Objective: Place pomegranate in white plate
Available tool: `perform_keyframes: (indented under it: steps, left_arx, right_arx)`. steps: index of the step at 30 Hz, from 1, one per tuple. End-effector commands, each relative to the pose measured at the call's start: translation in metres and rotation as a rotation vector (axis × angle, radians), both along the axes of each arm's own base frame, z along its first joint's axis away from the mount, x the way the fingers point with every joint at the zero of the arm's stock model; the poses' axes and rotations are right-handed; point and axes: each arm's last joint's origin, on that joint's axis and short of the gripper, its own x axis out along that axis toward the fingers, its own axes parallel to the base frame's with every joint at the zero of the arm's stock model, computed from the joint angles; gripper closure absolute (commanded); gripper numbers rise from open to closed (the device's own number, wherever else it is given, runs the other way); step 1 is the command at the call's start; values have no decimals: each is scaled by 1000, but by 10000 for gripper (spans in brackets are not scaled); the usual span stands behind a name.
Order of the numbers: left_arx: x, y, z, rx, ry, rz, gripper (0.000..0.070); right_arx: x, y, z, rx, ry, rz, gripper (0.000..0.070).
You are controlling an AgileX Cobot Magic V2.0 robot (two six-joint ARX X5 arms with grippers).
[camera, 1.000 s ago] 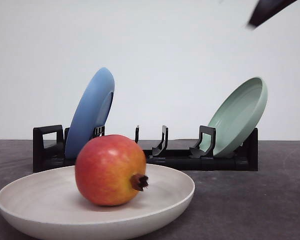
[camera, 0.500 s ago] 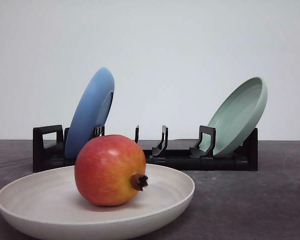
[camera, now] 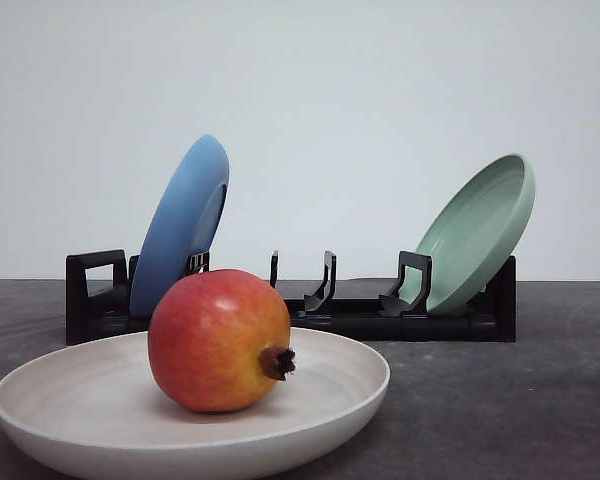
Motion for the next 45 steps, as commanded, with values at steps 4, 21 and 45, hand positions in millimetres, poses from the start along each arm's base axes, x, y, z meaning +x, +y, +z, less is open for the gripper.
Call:
perform_keyframes:
  steps: [4,21,45]
  left_arx:
    - [0,0,3,-6,-12,-13,700]
    - [5,-1,-9,58,-33,129,700]
    - [59,6,-137,246,-258,481,700]
  right_arx:
    - [0,1,3,15,-7,3,700]
    - [0,1,3,15,-7,3,700]
    - [0,1,3,15,-7,3,700]
